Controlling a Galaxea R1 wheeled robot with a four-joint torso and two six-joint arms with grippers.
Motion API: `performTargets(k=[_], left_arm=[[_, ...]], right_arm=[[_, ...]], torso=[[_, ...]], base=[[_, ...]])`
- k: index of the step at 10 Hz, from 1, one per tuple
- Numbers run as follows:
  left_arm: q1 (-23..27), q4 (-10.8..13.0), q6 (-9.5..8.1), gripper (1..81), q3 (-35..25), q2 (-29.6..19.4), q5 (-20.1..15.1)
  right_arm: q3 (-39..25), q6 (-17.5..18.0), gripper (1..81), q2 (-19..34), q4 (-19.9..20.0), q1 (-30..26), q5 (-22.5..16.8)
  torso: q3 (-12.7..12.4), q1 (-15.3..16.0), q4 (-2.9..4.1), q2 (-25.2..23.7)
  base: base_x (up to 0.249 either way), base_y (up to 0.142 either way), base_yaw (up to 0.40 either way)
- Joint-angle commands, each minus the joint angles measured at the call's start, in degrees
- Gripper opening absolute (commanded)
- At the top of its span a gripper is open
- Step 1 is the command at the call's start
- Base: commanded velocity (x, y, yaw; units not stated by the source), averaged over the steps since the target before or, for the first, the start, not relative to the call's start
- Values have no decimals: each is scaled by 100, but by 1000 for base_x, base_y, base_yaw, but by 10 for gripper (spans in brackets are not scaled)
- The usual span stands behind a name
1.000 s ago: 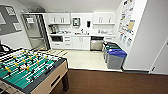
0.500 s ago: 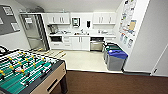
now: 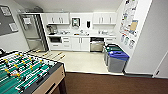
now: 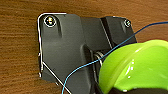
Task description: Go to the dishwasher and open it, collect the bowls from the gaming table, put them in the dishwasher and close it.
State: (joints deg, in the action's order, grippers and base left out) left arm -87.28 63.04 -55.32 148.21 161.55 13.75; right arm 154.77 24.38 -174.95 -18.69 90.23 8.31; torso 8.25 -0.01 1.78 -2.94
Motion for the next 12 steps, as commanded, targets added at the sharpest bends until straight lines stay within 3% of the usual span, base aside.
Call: performTargets(k=[1, 12], left_arm=[[198, 51, 13, 10, 6, -122, -153], [198, 59, 13, 10, 6, -114, -153]], right_arm=[[-27, -21, 10, -16, -56, -176, -269], [-45, -21, 10, -25, -56, -186, -269]], torso=[[0, 1, 0, 0], [0, 1, 0, 0]], base=[[156, 0, 0], [175, 0, 0]])
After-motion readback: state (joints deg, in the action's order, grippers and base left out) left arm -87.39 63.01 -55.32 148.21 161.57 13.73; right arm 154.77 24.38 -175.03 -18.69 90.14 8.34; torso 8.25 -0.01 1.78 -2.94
